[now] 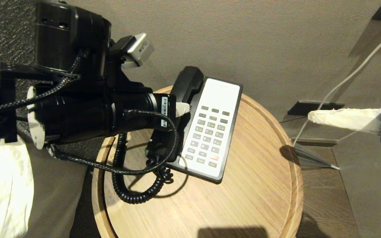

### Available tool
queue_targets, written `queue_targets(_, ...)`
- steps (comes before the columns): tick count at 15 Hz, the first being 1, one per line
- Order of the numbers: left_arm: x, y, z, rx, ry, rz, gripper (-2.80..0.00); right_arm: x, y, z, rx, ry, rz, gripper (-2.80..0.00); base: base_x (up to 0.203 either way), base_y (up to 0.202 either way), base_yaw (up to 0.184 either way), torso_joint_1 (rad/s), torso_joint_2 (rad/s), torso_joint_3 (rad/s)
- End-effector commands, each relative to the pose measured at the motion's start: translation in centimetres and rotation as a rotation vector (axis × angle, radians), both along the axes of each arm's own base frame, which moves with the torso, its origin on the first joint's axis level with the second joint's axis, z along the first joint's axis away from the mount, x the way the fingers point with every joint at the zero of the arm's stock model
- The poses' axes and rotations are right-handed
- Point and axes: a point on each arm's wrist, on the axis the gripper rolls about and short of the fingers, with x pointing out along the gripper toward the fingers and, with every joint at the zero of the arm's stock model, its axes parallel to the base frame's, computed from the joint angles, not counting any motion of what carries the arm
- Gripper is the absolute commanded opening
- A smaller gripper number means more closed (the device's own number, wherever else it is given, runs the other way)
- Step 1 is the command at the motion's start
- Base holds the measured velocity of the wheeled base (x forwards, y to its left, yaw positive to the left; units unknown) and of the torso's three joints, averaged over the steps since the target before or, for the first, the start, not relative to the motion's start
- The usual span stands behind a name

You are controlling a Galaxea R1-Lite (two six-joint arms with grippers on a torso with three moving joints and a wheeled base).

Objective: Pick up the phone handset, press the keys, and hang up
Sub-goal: Put the handset back

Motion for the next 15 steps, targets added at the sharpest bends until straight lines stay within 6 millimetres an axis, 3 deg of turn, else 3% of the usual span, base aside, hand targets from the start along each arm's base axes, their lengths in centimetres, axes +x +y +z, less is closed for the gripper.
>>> queue_targets(1,0.0,0.1,-0.1,0.003,-0.001,0.0,-2.8,0.0,0.1,-0.1,-0.001,0.004,0.005,-2.8,0.0,0.0,0.0,0.0,0.0,0.0)
queue_targets(5,0.3,-0.1,-0.3,0.012,0.002,-0.003,-2.8,0.0,0.1,-0.1,-0.003,0.006,0.005,-2.8,0.0,0.0,0.0,0.0,0.0,0.0)
queue_targets(6,0.4,-0.2,-0.3,0.015,0.0,-0.002,0.0,0.0,0.1,-0.1,-0.004,0.006,0.005,-2.8,0.0,0.0,0.0,0.0,0.0,0.0)
queue_targets(10,0.5,-0.2,-0.1,0.04,-0.03,-0.002,0.0,-0.1,0.1,-0.2,-0.008,0.012,0.005,-2.8,0.0,0.0,0.0,0.0,0.0,0.0)
queue_targets(12,0.4,0.5,1.2,0.039,-0.086,0.001,0.0,-0.1,0.1,-0.2,-0.008,0.012,0.005,-2.8,0.0,0.0,0.0,0.0,0.0,0.0)
queue_targets(15,-1.3,2.2,4.0,-0.022,-0.16,0.009,0.0,0.1,0.2,-0.3,-0.012,0.017,0.007,-2.8,0.0,0.0,0.0,0.0,0.0,0.0)
